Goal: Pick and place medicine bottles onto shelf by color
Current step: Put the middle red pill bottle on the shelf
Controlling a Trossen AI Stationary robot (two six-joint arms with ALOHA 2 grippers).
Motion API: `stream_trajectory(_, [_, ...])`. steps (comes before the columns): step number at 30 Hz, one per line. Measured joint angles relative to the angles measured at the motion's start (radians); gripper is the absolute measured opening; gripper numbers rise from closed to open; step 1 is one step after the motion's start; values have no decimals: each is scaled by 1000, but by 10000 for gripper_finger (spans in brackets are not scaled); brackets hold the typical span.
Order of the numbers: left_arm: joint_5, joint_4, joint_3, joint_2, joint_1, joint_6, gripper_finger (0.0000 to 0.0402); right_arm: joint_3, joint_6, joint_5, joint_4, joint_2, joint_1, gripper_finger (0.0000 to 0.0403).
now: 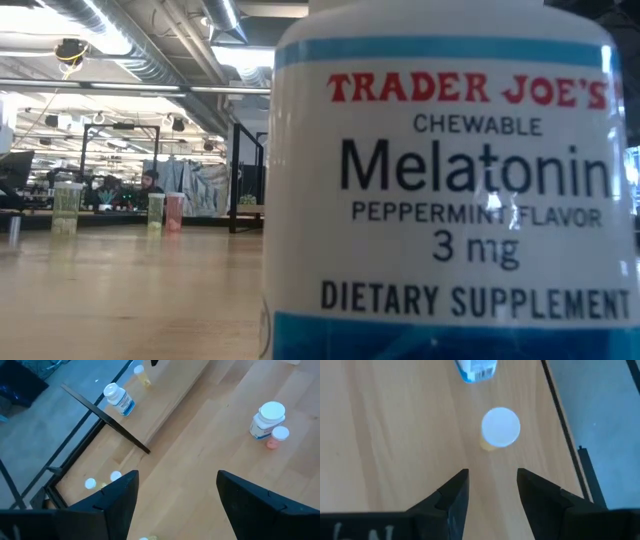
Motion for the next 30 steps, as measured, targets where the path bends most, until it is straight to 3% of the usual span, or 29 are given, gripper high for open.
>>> stream_trajectory(8, [22, -6, 0, 0, 2, -55, 263, 1, 10, -66, -41, -146, 40, 169])
stream_trajectory(16, [22, -6, 0, 0, 5, -55, 263, 1, -153, -323, -99, -298, 130, 169])
stream_trajectory(20, [22, -6, 0, 0, 5, -55, 263, -11, -229, -392, -169, -350, 186, 169])
stream_trajectory(30, [45, -7, 0, 0, 5, -55, 263, -218, -246, -351, -124, -531, 367, 169])
